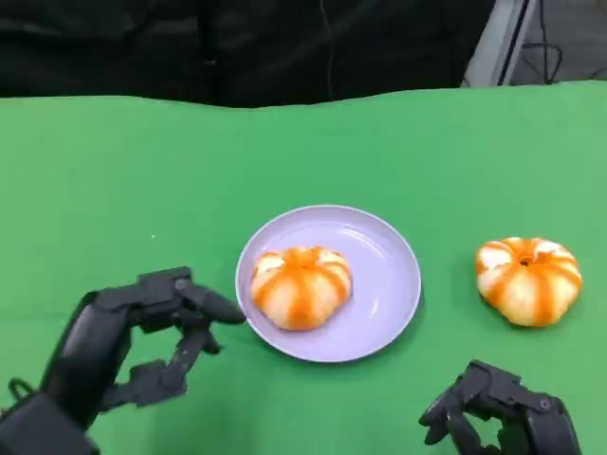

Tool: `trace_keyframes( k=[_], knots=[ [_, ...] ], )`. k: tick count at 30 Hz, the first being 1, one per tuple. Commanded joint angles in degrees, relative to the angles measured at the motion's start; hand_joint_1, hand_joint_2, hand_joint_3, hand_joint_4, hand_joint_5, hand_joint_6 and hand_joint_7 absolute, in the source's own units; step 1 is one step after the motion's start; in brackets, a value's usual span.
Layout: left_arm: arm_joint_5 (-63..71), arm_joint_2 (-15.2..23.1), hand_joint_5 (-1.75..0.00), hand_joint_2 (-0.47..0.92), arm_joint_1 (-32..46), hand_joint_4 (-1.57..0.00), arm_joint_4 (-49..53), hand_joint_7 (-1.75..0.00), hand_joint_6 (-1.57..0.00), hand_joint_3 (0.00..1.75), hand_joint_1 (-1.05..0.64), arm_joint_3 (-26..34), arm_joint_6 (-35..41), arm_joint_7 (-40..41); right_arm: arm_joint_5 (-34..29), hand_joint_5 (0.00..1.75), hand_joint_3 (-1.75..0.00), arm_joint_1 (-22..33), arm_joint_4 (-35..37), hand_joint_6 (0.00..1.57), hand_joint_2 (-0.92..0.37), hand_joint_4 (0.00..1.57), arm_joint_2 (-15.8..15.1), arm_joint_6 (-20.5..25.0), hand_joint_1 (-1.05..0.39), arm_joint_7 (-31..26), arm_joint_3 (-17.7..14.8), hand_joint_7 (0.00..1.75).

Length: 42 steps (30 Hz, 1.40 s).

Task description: Grasp the bread from the table and place it into the plate.

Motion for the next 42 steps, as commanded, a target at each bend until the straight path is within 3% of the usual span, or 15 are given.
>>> trace_keyframes(
  k=[1, 5, 8, 10, 16, 28, 42],
  knots=[
    [-3.81, -0.31, -1.61, 0.61, 3.19, -0.77, -3.43, -1.28, -0.77, 1.13, 0.05, 1.47, 2.67, -1.03, 0.14, 1.48, -0.55, 0.47, -0.24, 0.92, -0.85, 0.87, -0.65, -0.27, -0.69, -0.29, -0.46, 1.16],
    [-4.76, -0.77, -1.64, 0.61, 5.69, -0.78, -4.67, -1.34, -0.76, 1.13, 0.07, 2.61, 4.24, -0.8, 0.36, 1.49, -0.55, 0.47, -0.33, 0.92, -0.85, 0.87, -0.86, 0.12, -0.69, -0.09, -0.67, 1.17],
    [-5.6, -1.01, -1.73, 0.52, 5.9, -0.78, -3.61, -1.54, -0.74, 1.27, 0.08, 3.09, 2.97, -1.78, 0.81, 1.49, -0.54, 0.27, 0.15, 0.92, -0.85, 0.87, -1.01, -0.2, -0.68, 0.24, -0.71, 1.17],
    [-5.84, -1.12, -1.74, 0.49, 5.77, -0.79, -3.36, -1.57, -0.73, 1.3, 0.08, 3.21, 2.66, -2.28, 0.97, 1.49, -0.54, 0.18, 0.34, 0.92, -0.85, 0.87, -0.99, -0.44, -0.68, 0.36, -0.7, 1.16],
    [-5.61, -1.95, -1.75, 0.47, 6.5, -0.84, -3.88, -1.58, -0.76, 1.33, 0.08, 3.1, 2.37, -2.79, 0.7, 1.49, -0.54, 0.3, 0.51, 0.92, -0.86, 0.87, -1.31, -0.86, -0.68, 0.37, -0.99, 1.16],
    [-7.66, -2.59, -1.75, 0.5, 9.26, -0.81, -4.73, -1.6, -0.75, 1.29, 0.05, 3.41, 2.37, -4.86, 1.09, 1.5, -0.52, 0.54, 0.07, 0.91, -0.87, 0.85, -1.87, -0.75, -0.7, 0.86, -1.34, 1.18],
    [-8.64, -3.31, -1.75, 0.47, 10.69, -0.82, -4.96, -1.56, -0.77, 1.37, 0.08, 3.35, 2.96, -6.35, 0.08, 1.55, -0.46, 0.2, 1.32, 0.88, -0.92, 0.84, -2.39, -2.34, -0.71, 0.2, -1.71, 1.21]
  ],
)
